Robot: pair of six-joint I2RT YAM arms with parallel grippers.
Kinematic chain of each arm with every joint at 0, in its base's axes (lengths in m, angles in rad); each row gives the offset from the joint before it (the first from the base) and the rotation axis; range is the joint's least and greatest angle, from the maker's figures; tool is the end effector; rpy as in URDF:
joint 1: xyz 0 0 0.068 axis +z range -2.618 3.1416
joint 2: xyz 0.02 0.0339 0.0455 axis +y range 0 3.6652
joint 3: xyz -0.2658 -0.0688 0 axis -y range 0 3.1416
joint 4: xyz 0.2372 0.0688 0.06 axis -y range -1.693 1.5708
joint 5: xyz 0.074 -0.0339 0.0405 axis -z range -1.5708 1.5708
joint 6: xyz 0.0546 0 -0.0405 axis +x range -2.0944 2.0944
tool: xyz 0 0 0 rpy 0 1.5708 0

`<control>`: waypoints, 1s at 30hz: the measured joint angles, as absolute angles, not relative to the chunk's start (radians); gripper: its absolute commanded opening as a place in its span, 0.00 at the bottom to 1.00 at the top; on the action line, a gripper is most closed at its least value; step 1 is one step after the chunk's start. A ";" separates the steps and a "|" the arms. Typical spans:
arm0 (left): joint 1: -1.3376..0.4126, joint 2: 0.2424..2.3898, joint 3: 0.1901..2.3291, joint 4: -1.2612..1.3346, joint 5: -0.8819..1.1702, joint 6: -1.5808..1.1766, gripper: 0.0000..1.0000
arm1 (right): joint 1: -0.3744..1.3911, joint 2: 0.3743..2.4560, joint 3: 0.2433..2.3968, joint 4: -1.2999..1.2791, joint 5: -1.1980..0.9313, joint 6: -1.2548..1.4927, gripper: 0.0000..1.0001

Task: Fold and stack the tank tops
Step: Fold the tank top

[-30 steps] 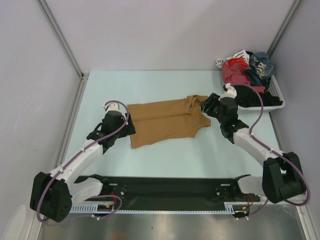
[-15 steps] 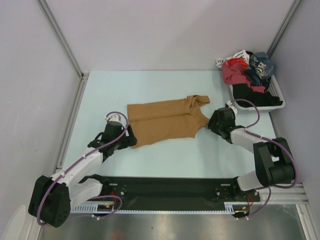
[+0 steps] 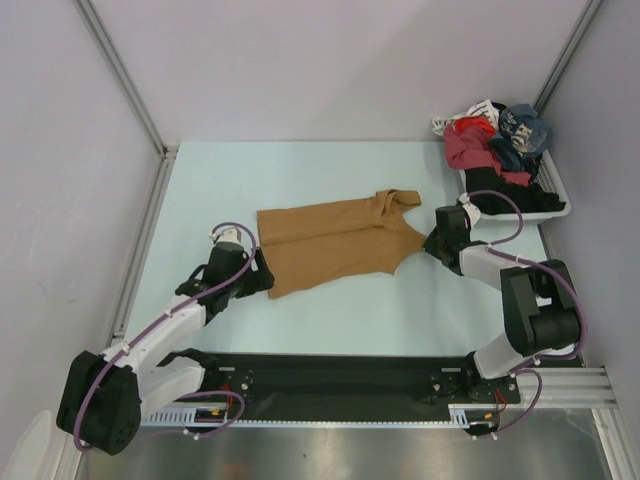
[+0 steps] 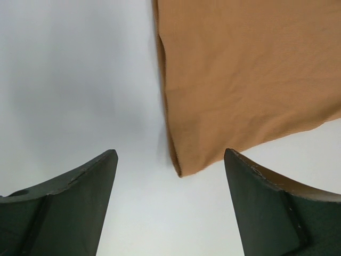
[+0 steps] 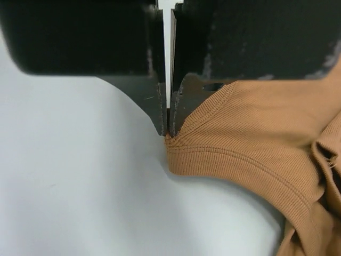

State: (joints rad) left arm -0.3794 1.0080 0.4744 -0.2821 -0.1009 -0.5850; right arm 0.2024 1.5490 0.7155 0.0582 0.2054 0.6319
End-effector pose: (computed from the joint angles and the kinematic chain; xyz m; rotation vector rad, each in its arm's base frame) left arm 0.1886 -0.0693 0.1759 -0.2950 2.3895 -0.3350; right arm 0.3050 0.0512 0.1548 0.5952 2.2552 0.1771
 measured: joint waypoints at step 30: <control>-0.548 1.032 0.369 -0.153 -0.049 -0.727 0.79 | 0.300 1.254 0.601 -0.116 0.171 0.516 0.51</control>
State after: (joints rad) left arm -0.5476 1.0317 0.3691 -0.1532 -0.0490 -0.7269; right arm 0.3004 1.2541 0.6006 -0.1162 0.1707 0.5156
